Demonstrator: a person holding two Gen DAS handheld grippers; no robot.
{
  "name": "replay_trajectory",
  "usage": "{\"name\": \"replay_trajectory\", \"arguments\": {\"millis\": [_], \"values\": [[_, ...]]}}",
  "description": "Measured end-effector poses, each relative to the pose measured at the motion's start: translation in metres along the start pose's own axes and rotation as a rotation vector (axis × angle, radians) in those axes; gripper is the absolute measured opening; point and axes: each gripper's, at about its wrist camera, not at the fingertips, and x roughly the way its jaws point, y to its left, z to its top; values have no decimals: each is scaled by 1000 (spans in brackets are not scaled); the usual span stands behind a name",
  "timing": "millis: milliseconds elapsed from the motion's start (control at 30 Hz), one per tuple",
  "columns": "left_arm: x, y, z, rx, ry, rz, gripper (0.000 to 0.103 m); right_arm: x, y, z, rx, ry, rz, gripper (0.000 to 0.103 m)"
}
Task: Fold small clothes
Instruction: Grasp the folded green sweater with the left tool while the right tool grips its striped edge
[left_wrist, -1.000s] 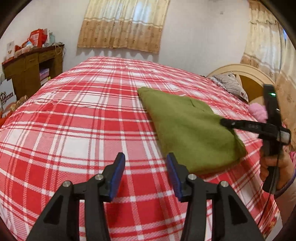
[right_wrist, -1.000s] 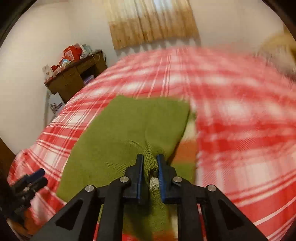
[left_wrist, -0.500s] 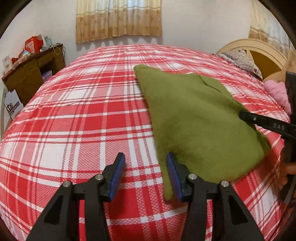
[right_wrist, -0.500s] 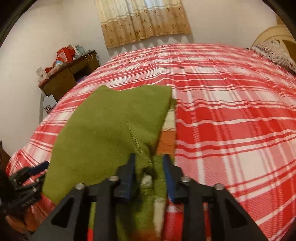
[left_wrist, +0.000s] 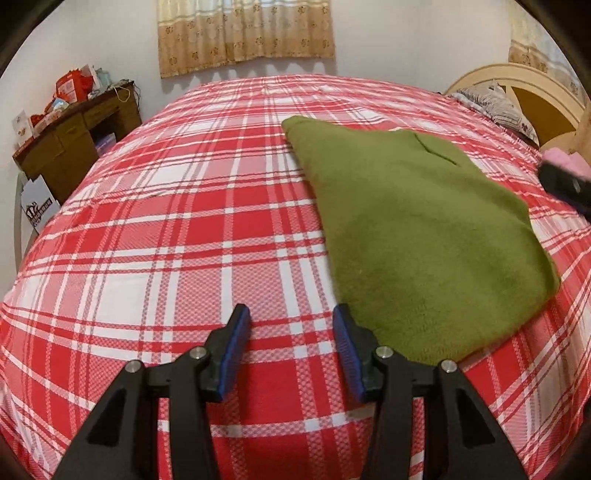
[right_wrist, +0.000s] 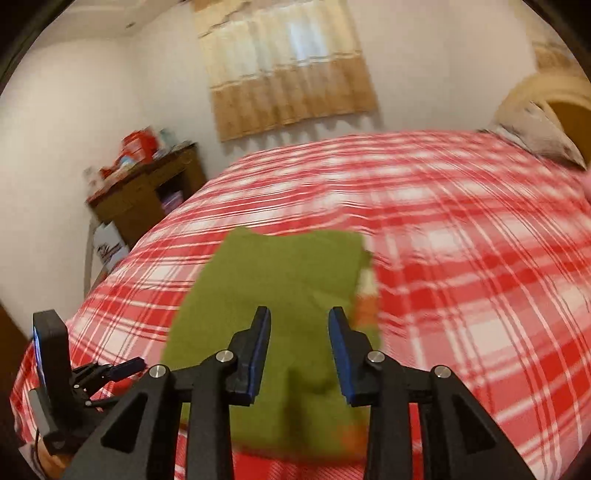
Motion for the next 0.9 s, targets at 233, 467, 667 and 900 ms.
{"name": "replay_trajectory", "arguments": {"millis": [233,467,667,900], "values": [[-7,5,5,19,-5,26,56,80,-14,-3,23,185,23,26],[-12,30,41,-48,-79,-16,67,64,-41,8,61,147,-2,9],[9,5,68,-38,-94,-42,67,88,-31,37,-21,154,-17,11],[24,-19,75,7,-95,21,67,143,-57,47,59,268,-54,9]]}}
